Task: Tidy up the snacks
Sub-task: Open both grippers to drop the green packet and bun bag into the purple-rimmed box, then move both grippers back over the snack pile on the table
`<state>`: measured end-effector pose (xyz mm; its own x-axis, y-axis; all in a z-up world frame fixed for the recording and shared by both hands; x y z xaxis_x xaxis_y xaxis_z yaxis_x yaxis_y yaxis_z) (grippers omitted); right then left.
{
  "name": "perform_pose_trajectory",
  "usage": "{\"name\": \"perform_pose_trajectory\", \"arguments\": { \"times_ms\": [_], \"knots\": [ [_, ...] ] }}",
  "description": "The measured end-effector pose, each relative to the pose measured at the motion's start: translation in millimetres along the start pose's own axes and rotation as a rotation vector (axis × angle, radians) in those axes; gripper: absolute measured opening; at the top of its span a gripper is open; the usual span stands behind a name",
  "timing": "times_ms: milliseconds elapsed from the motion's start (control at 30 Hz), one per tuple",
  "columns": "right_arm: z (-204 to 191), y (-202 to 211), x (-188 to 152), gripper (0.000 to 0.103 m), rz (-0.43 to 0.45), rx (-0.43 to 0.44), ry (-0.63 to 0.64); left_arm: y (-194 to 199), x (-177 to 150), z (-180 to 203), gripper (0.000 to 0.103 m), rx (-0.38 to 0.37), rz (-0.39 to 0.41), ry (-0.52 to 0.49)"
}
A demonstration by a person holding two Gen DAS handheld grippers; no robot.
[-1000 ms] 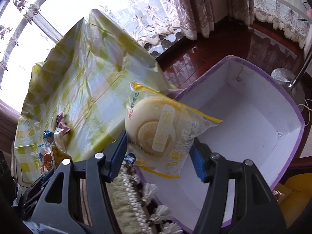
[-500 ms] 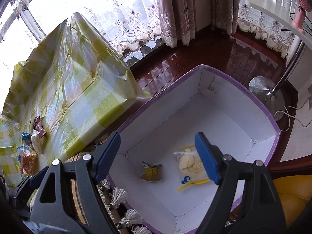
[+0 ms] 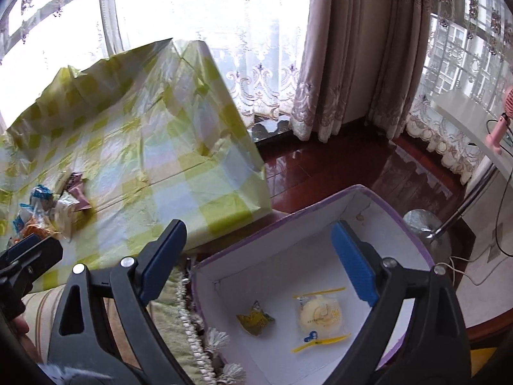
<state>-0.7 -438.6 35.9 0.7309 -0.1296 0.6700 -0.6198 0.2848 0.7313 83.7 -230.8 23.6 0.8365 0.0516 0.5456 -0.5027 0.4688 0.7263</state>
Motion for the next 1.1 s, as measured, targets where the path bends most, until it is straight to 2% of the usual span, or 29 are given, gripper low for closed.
{"name": "perform_pose_trajectory", "arguments": {
  "times_ms": [100,233,367,467,833,1100],
  "knots": [
    [-20.2,5.0,5.2,0.093,0.026,0.109,0.001,13.1,7.6,-30.2,0.087,0.003,0.025,0.073],
    [-55.9,5.7,7.2,0.093,0.033,0.198,0.031,31.2,12.2,-75.3,0.086,-0.017,0.048,0.208],
    [-88.7,1.7,6.3,0.093,0.012,0.294,0.053,50.7,11.4,-117.7,0.079,0.001,0.086,0.305],
    [-110.8,0.9,6.3,0.093,0.001,0.332,0.076,61.4,8.6,-149.0,0.072,0.029,0.101,0.373],
    [-174.4,-13.6,1.8,0.093,-0.080,0.459,0.148,89.4,2.9,-253.0,0.067,0.157,0.155,0.545],
    [-213.5,-29.5,4.3,0.093,-0.134,0.504,0.180,85.5,13.9,-303.0,0.062,0.231,0.150,0.626]
  ]
}}
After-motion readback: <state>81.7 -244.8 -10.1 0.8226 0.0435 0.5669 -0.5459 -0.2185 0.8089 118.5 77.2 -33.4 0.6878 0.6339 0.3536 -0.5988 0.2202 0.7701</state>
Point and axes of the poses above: each gripper's, at about its wrist camera, not at the fingertips, and y roughly against the way its jaws point, z to its right, x to its top, the point moved 4 cm from there along -y, roughly the way its jaws point, and after that the axes turned 14 degrees about y, right-handed, at the moved point
